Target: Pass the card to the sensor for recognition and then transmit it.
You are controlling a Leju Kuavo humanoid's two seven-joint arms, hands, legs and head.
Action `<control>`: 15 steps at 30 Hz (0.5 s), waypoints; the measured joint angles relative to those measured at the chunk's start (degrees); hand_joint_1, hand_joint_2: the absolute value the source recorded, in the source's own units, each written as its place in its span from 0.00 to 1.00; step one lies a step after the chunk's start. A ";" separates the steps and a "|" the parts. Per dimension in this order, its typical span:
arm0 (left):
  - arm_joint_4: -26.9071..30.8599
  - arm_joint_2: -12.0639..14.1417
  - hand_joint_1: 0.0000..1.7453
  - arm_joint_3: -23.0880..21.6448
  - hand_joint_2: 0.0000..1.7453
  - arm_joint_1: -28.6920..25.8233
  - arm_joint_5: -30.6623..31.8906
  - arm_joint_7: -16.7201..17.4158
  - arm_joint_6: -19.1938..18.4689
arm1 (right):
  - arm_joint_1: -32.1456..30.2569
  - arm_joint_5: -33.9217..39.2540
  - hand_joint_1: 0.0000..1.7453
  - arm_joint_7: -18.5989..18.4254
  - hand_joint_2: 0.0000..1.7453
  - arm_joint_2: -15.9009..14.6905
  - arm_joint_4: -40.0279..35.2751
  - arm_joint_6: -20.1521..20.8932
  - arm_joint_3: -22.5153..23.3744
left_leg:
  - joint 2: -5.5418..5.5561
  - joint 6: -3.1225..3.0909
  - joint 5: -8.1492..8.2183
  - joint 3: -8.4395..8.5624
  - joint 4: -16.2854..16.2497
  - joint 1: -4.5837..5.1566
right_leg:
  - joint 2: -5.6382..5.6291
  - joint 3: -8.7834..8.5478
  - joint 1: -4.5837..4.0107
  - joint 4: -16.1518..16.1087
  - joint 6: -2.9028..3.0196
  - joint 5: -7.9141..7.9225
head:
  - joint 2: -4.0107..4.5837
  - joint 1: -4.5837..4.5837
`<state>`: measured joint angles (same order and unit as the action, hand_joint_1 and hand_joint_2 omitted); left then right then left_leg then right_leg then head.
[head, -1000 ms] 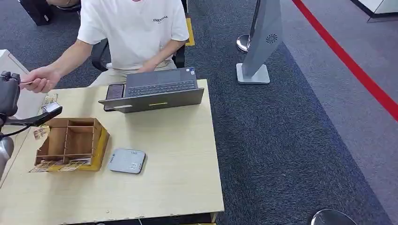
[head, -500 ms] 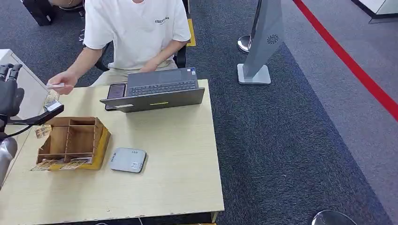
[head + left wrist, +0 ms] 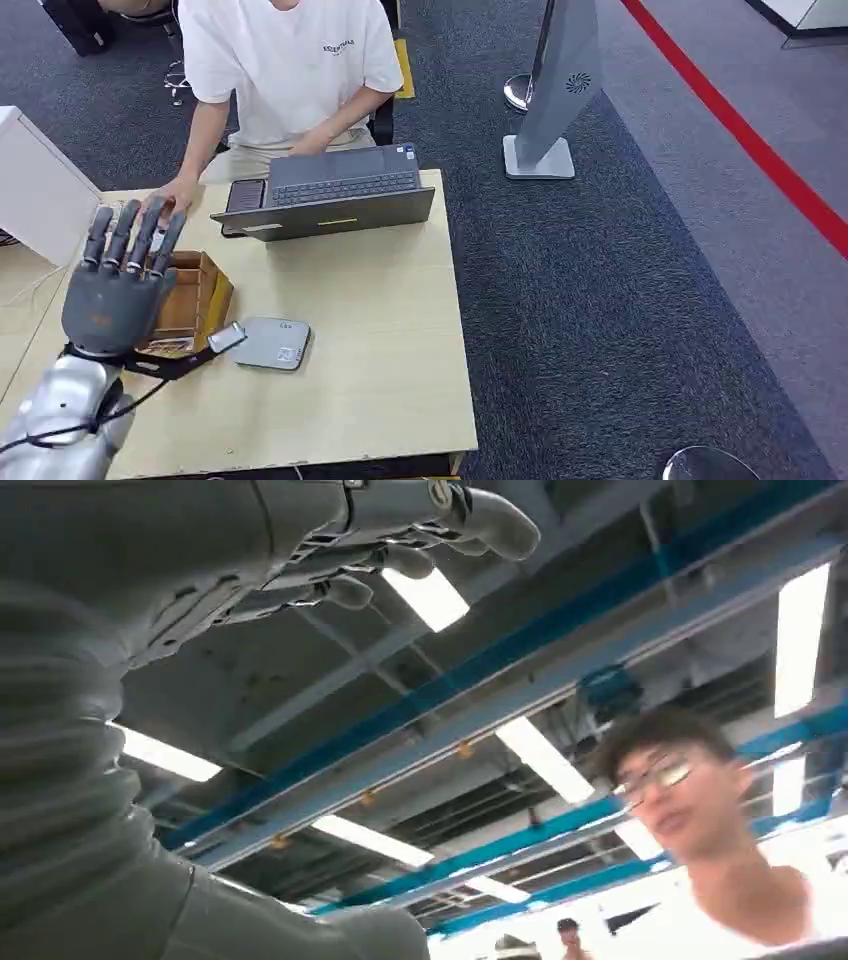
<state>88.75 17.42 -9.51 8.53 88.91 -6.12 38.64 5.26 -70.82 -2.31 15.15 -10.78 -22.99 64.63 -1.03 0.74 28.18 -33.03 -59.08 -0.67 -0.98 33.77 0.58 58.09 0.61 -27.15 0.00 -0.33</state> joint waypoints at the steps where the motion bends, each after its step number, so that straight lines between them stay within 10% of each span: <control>1: 2.40 -0.27 0.00 -0.33 1.00 -2.49 0.33 0.04 0.64 | -0.01 0.31 0.00 -0.16 1.00 0.02 0.00 -0.24 0.29 | 0.02 -0.01 0.00 -0.01 0.00 0.00 | 0.03 0.01 0.00 -0.01 -0.02 -0.01 | 0.00 -0.04; 15: 10.02 -2.72 0.00 -3.87 1.00 -21.20 -2.33 5.48 -7.45 | 0.05 1.79 0.00 -1.40 1.00 0.26 0.22 -2.71 2.38 | 0.40 -0.03 -0.02 0.00 0.02 -0.03 | 0.44 -0.16 -0.01 0.01 -0.10 -0.11 | 0.00 -0.04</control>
<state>98.77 14.71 -13.38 -12.67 86.58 -0.64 31.18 5.30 -69.02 -3.71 15.41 -10.56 -25.70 67.01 -0.62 0.71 28.16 -33.03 -59.07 -0.70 -0.53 33.61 0.57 58.11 0.51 -27.26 0.00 -0.37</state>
